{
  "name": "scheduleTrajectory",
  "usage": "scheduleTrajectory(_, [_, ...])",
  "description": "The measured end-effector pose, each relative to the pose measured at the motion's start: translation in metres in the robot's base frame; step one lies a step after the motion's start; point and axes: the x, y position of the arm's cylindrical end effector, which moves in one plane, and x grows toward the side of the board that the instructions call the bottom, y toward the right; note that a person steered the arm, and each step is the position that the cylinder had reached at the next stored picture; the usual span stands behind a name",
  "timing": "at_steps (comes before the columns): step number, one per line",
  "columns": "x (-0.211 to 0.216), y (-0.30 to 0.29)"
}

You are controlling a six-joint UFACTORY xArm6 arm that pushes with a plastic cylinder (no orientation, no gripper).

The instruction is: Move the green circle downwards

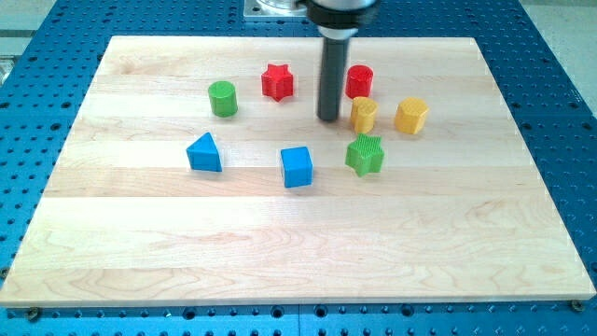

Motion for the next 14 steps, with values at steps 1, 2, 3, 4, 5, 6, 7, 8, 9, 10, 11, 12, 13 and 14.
scheduleTrajectory(1, [-0.003, -0.059])
scheduleTrajectory(2, [-0.003, -0.083])
scheduleTrajectory(3, [-0.003, -0.083])
scheduleTrajectory(4, [-0.006, -0.094])
scheduleTrajectory(5, [-0.024, -0.114])
scheduleTrajectory(6, [-0.05, -0.126])
scheduleTrajectory(7, [-0.069, -0.131])
scheduleTrajectory(8, [-0.063, -0.16])
scheduleTrajectory(9, [-0.02, -0.195])
scheduleTrajectory(10, [0.002, -0.192])
scheduleTrajectory(11, [0.053, -0.193])
scheduleTrajectory(12, [0.114, -0.199])
scheduleTrajectory(13, [0.175, -0.168])
scheduleTrajectory(14, [0.16, -0.115])
